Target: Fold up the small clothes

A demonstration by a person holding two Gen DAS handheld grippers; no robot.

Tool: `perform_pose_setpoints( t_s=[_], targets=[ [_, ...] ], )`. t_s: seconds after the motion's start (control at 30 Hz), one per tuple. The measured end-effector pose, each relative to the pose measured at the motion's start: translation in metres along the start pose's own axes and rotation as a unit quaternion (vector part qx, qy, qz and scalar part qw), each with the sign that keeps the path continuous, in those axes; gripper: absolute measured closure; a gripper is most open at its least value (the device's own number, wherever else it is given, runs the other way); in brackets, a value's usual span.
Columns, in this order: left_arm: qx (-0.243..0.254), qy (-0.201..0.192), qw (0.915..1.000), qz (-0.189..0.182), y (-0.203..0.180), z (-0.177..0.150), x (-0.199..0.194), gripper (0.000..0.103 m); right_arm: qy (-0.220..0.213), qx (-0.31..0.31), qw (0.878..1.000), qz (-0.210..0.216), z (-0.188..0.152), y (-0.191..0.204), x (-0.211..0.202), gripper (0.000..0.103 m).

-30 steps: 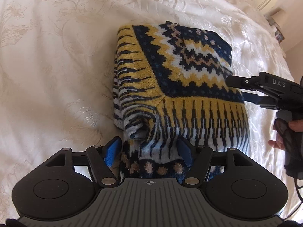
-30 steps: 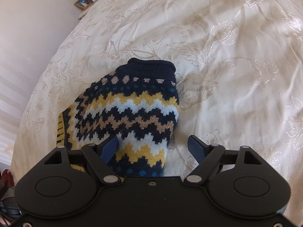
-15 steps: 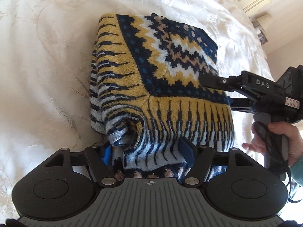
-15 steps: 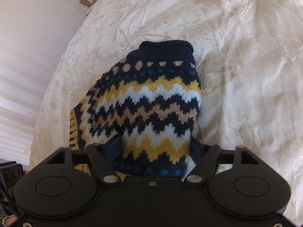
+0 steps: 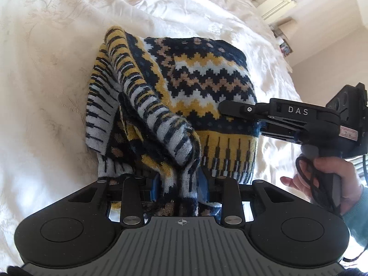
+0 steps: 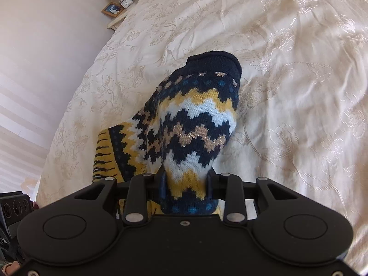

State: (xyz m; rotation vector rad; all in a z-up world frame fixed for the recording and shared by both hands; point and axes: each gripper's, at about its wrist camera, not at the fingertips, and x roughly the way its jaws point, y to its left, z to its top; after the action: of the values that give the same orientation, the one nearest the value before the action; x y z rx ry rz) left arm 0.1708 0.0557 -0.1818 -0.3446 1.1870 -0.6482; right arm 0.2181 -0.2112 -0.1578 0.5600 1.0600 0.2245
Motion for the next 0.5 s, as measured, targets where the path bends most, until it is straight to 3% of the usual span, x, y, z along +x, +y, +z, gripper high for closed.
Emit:
perform_pose_setpoints(
  t_s=[0.1, 0.23, 0.33, 0.4, 0.47, 0.5],
  targets=[
    [0.011, 0.000, 0.9999, 0.003, -0.004, -0.016, -0.005, 0.072, 0.007, 0.000, 1.000, -0.013, -0.016, -0.004, -0.015, 0.061],
    [0.033, -0.007, 0.9988, 0.035, -0.007, -0.019, -0.009, 0.072, 0.006, 0.015, 0.999, -0.033, -0.028, -0.014, -0.025, 0.062],
    [0.046, -0.019, 0.9966, 0.066, -0.004, -0.007, -0.011, 0.071, -0.005, 0.044, 0.998, -0.040, -0.033, -0.026, -0.031, 0.062],
    [0.054, -0.023, 0.9921, 0.111, 0.002, 0.003, -0.008, 0.070, -0.006, 0.060, 0.997, -0.046, -0.037, -0.034, -0.030, 0.062],
    [0.052, -0.012, 0.9869, 0.152, 0.014, 0.008, -0.003, 0.065, -0.002, 0.069, 0.996, -0.053, -0.040, -0.038, -0.024, 0.062],
    [0.044, -0.001, 0.9868, 0.155, 0.021, 0.011, 0.001, 0.056, -0.001, 0.070, 0.996, -0.056, -0.041, -0.038, -0.021, 0.062]
  ],
)
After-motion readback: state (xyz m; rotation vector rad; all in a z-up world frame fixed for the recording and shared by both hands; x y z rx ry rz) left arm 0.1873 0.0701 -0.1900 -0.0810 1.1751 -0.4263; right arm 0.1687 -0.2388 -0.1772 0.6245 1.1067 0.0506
